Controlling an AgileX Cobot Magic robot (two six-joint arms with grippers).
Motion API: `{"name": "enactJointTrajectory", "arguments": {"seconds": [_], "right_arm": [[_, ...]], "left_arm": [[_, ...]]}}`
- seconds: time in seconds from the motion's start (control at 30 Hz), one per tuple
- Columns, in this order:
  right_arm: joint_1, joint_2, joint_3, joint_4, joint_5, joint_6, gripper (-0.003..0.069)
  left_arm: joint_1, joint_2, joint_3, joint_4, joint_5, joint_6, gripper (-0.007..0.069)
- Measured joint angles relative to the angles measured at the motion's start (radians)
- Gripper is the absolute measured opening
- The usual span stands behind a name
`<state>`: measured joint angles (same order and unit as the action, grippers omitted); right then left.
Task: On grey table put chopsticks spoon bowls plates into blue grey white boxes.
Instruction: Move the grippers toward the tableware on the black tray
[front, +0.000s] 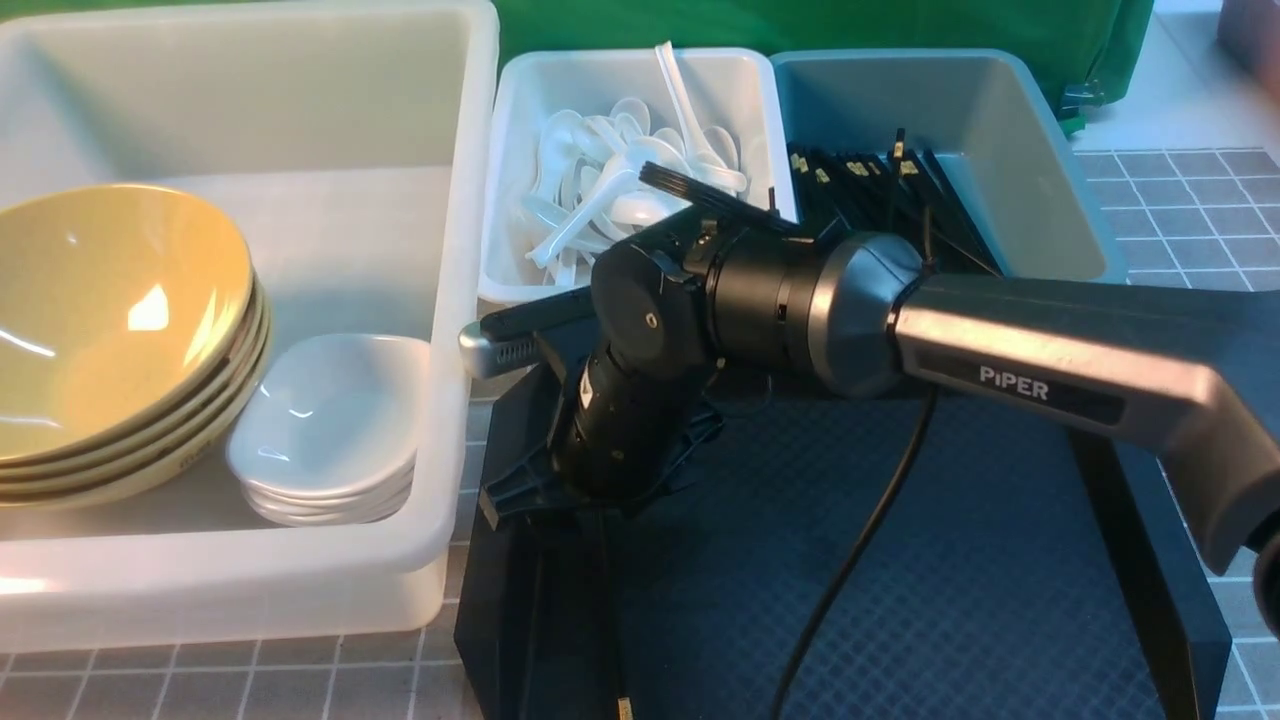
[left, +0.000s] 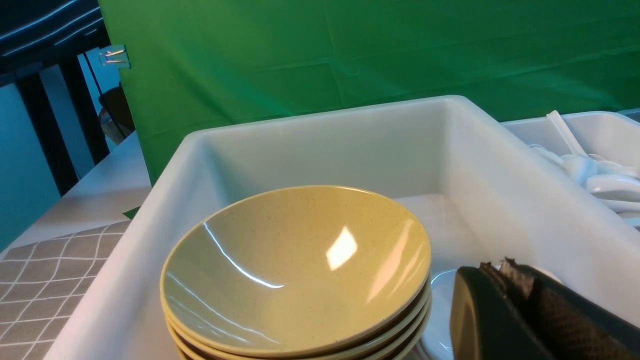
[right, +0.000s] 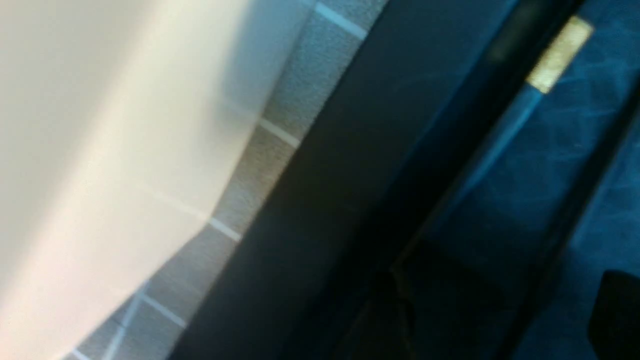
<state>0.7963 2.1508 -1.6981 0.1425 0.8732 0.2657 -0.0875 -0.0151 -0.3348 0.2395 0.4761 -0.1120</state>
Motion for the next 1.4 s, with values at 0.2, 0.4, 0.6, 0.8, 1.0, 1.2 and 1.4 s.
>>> {"name": "enactJointTrajectory", "arguments": {"seconds": [0.2,0.4,0.6,0.8,1.0,1.2,1.4], "right_arm": [[0.008,0.025,0.000,0.019,-0.013,-0.009,0.0528],[0.026,0.025,-0.006,-0.114,0.027,-0.004,0.0528],[0.028,0.018,-0.007,-0.195,0.114,-0.011,0.0528],[0.022,-0.050,-0.004,-0.185,0.098,0.000,0.0528],[0.022,-0.043,0.004,-0.070,0.029,0.000,0.0528],[0.022,0.015,0.010,-0.102,0.033,0.001,0.0528],[0.022,0.002,0.010,-0.280,0.174,-0.049,0.0528]], "left_arm": [[0.000,0.000,0.000,0.000,0.000,0.000,-0.0008],[0.000,0.000,0.000,0.000,0.000,0.000,-0.0008],[0.000,0.000,0.000,0.000,0.000,0.000,-0.0008],[0.000,0.000,0.000,0.000,0.000,0.000,-0.0008],[0.000,0.000,0.000,0.000,0.000,0.000,-0.0008],[0.000,0.000,0.000,0.000,0.000,0.000,-0.0008],[0.000,0.000,0.000,0.000,0.000,0.000,-0.0008]]}}
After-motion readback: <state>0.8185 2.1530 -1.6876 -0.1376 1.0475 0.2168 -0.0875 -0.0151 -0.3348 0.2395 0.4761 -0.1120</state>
